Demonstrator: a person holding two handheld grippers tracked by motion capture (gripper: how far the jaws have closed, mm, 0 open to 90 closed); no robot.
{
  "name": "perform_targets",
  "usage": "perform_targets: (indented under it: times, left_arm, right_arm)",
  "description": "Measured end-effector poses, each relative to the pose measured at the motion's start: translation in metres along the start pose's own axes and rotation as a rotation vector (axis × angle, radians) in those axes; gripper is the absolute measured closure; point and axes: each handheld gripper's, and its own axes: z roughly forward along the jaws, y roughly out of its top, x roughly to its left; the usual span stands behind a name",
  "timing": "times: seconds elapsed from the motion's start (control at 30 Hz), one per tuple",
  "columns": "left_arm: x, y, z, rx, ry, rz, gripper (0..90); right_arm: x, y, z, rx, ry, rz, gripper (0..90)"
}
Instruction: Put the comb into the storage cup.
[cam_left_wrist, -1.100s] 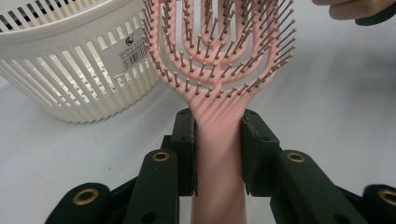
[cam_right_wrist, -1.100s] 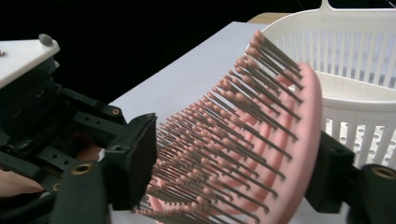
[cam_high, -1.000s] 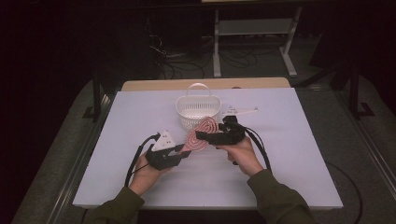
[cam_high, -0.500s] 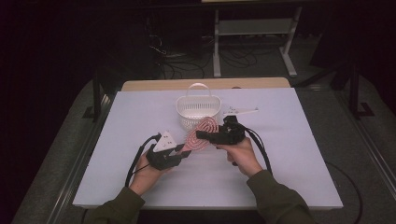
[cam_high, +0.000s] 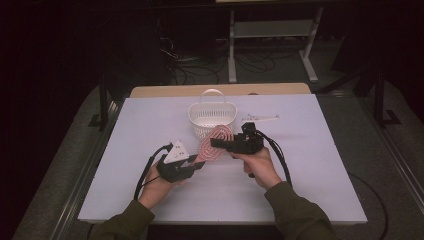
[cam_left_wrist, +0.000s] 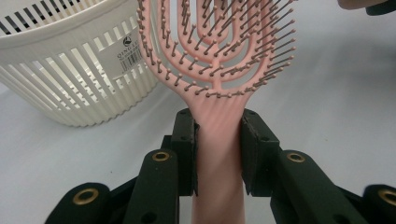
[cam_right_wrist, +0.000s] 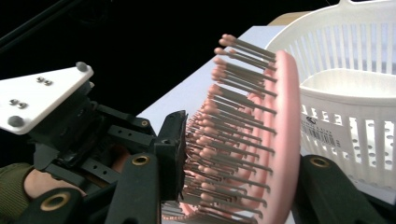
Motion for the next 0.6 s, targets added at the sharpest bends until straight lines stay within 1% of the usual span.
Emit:
perform_targets:
  times: [0.17,0.4,0.6]
  left_arm:
    - [-0.0005,0.0001,0.0007,0.002,-0.003,0.006,70.3]
    - [-0.0004,-0.0001,0.0012,0.004,-0.008,0.011,70.6]
    - [-0.0005,0.0001,0.0004,-0.006,-0.012,0.011,70.5]
  right_arm:
    - [0.0005,0.0008,-0.0013,-0.01,0.025,0.01,60.8]
    - [0.0026,0.0013,-0.0022,-0.014,0.041,-0.007,62.5]
    - [0.0027,0.0016,-0.0035,-0.023,0.062,0.006,63.0]
